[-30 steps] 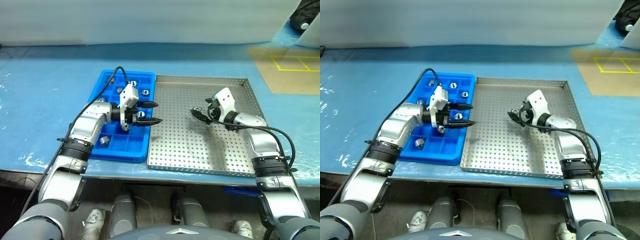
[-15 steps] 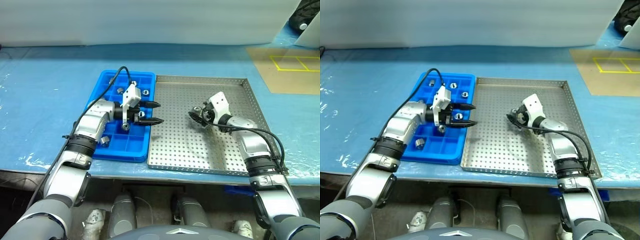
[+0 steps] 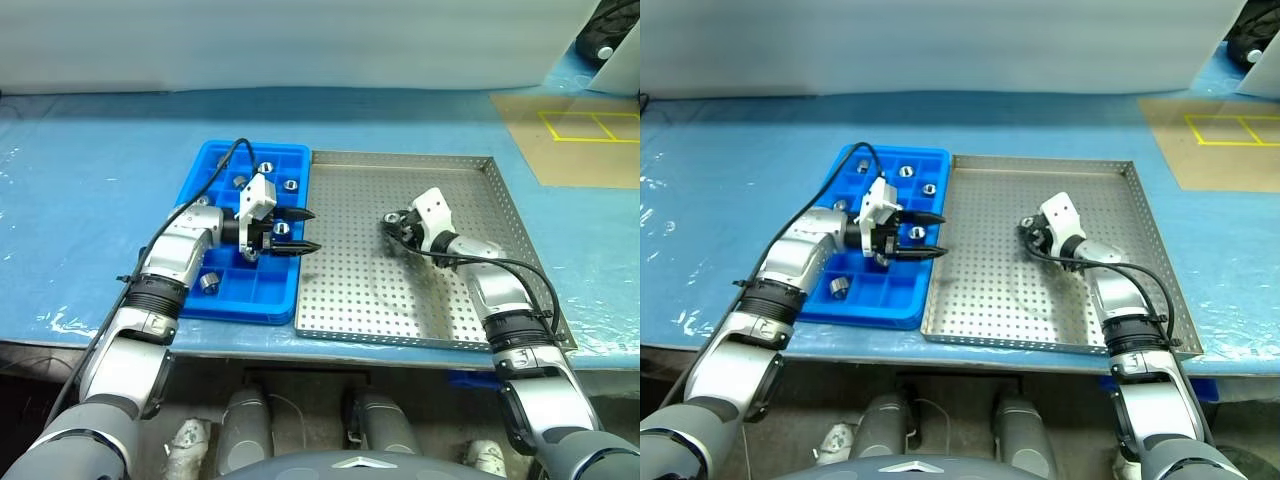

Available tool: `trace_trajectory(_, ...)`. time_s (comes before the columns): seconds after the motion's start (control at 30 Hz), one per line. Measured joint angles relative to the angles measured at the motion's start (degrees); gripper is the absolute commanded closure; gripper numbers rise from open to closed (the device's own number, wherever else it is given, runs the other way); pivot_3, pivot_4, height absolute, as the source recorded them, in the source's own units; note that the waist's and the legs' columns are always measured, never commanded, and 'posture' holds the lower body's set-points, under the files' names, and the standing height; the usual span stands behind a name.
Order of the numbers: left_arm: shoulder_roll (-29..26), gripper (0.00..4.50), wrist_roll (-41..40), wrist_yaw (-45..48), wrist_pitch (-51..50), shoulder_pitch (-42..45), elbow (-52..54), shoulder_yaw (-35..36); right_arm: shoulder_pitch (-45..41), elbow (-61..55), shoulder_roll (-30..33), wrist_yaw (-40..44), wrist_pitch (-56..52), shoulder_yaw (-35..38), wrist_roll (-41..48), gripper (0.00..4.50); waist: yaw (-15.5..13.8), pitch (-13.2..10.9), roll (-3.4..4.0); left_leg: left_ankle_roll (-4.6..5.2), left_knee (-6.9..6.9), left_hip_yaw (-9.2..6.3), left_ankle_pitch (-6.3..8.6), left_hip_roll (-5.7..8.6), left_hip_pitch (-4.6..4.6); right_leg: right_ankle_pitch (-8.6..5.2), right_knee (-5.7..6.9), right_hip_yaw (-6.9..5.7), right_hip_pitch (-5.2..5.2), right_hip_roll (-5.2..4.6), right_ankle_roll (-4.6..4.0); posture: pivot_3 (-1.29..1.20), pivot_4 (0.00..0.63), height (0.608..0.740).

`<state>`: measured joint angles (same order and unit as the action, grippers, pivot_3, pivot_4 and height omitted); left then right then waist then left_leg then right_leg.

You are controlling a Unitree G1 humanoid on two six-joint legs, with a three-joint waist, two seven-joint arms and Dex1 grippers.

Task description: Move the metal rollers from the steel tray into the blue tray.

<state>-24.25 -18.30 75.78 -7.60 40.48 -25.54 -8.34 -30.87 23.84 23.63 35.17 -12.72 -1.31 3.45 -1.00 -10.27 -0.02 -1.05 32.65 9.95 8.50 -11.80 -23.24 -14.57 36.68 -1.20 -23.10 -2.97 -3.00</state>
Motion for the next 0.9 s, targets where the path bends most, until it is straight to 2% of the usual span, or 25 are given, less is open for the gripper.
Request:
trace_trajectory(0.23,-3.57,0.88,-0.14,0.17,-0.52,-1.15,1.86,1.53,-0.01,-1.83,-0.01,0.40,-1.23,-0.56,-0.55,2.88,0.04,-0.02,0.03,-0.01,-0.03,0.01,0.00,-0.02,0.00,0.00,0.00,0.01,-0.03,0.00,0.00,-0.21,0.150,0.740)
trace_trajectory(0.37,-7.47,0.88,-1.12,0.16,-2.61,-3.03,5.56,3.97,-0.40,-11.12,0.69,6.95,-6.42,-1.57,3.06,2.88,-0.01,-0.03,0.04,-0.03,-0.18,0.04,-0.01,-0.04,0.02,-0.01,-0.02,-0.01,-0.08,0.01,-0.02,-0.15,0.150,0.740)
trace_trajectory(0.53,-10.60,0.88,-2.14,-0.65,-4.96,-6.48,10.74,6.09,-2.12,-22.19,0.67,16.45,-12.73,-6.88,8.62,2.88,-0.63,-0.03,0.05,-0.03,-0.31,0.03,-0.01,-0.08,0.04,-0.02,-0.05,-0.03,-0.09,0.00,-0.02,-0.07,0.150,0.740)
trace_trajectory(0.8,-14.97,0.88,-4.53,-3.90,-10.68,-15.29,22.25,9.18,-5.42,-21.82,-1.84,23.72,-12.64,-15.48,8.59,2.88,-2.91,-0.03,0.05,-0.10,-0.42,0.03,-0.04,-0.06,0.02,-0.03,-0.08,-0.05,-0.15,-0.13,-0.02,0.11,0.150,0.740)
trace_trajectory(0.9,-16.55,0.88,-5.99,-6.45,-13.27,-21.54,28.74,11.70,-6.61,-19.86,-3.30,27.77,-11.97,-18.65,8.59,2.88,-3.38,-0.03,0.04,-0.11,-0.48,-0.01,-0.04,-0.06,0.00,-0.05,-0.10,-0.06,-0.18,-0.15,-0.01,0.16,0.150,0.740)
